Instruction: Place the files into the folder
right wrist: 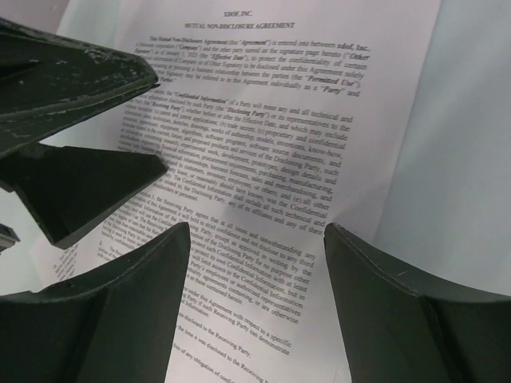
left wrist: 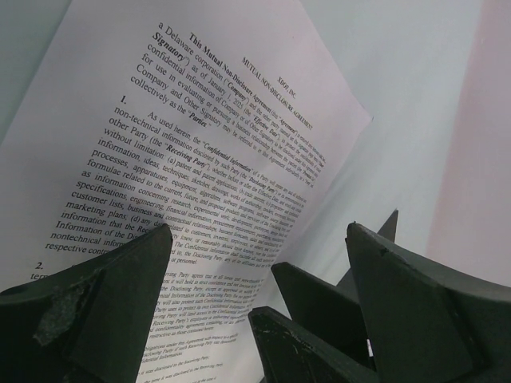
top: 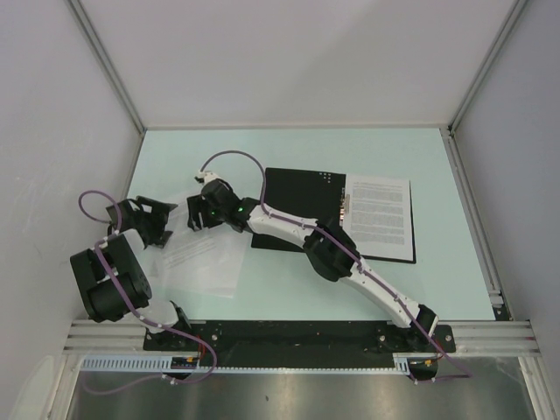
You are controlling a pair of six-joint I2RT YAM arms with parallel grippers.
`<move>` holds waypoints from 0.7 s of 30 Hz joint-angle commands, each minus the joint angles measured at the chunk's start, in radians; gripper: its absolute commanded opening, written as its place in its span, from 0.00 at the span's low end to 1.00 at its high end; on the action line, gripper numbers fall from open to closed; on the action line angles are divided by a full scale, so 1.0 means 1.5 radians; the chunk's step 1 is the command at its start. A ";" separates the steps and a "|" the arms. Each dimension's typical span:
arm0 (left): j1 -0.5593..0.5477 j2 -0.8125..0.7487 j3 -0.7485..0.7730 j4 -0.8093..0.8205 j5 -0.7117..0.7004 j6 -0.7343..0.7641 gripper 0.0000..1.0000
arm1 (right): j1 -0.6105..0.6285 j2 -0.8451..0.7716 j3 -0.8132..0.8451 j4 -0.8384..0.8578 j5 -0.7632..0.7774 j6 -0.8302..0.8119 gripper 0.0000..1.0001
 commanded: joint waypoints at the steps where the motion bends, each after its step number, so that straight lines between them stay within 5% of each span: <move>1: 0.000 0.008 -0.022 -0.035 -0.014 0.008 1.00 | 0.007 0.029 0.021 0.013 -0.052 -0.001 0.73; 10: -0.002 0.010 -0.021 -0.034 -0.013 0.010 1.00 | 0.002 0.011 0.020 -0.087 0.137 -0.048 0.78; 21: -0.006 0.009 -0.023 -0.034 -0.014 0.011 1.00 | 0.014 0.019 0.026 -0.154 0.184 -0.026 0.78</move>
